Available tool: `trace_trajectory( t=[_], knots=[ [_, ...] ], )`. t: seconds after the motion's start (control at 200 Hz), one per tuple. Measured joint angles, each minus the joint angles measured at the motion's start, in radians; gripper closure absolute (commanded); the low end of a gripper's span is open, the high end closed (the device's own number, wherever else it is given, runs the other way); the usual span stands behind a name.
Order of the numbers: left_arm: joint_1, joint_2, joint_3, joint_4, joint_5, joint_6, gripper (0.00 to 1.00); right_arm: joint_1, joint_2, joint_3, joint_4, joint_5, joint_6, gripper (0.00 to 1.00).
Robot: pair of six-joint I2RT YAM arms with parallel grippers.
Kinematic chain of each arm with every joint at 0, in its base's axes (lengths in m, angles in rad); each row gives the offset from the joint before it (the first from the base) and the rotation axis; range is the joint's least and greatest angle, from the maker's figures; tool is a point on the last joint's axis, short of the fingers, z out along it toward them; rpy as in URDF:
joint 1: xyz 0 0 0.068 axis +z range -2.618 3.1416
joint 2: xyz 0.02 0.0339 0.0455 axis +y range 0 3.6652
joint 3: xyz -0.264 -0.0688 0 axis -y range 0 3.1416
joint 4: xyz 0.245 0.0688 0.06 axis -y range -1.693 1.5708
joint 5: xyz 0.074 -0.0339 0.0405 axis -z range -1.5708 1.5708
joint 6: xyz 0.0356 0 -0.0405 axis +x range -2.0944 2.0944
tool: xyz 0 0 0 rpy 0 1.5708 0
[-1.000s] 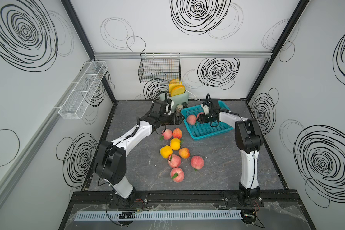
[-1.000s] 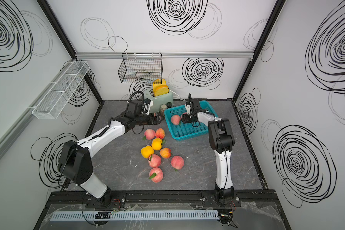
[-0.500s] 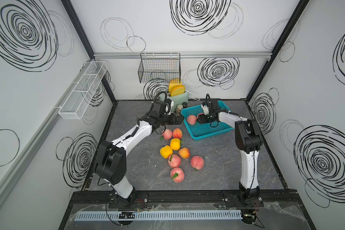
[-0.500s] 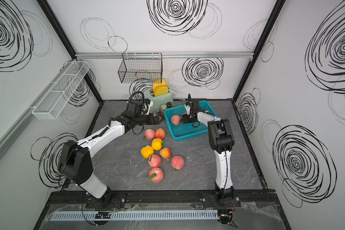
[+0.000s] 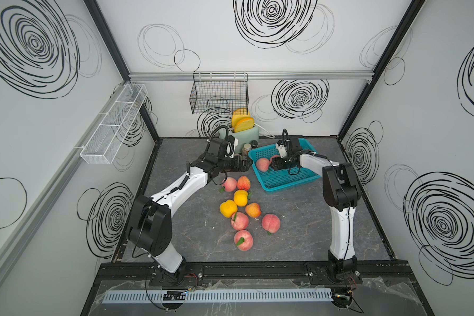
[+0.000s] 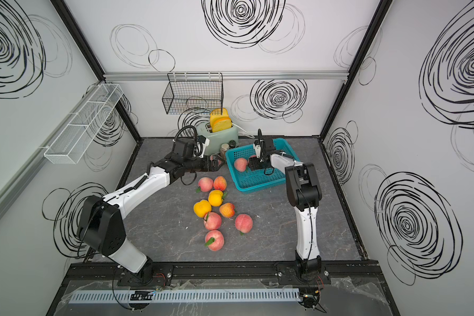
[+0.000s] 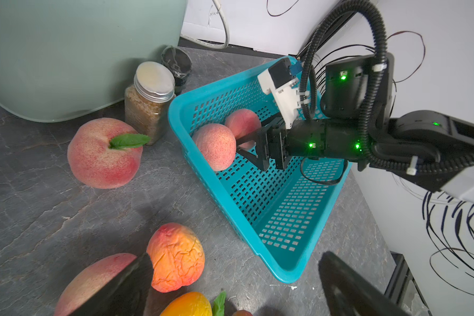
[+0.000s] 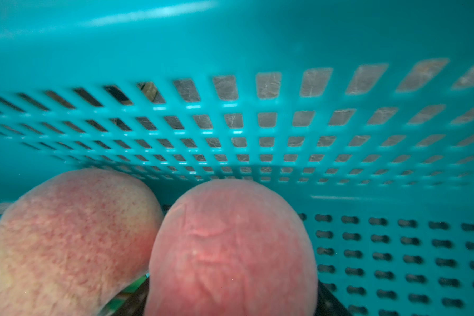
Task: Put the peaches into the basket
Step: Place the peach in the basket.
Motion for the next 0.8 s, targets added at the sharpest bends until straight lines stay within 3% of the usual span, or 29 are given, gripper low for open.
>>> trace_trajectory(
  t=[0.8],
  knots=[
    [0.005,-0.083,-0.080,-0.024,-0.027,0.008,0.02,0.010,-0.117,-0.002,-0.052,0.026,-0.011,0.21]
  ],
)
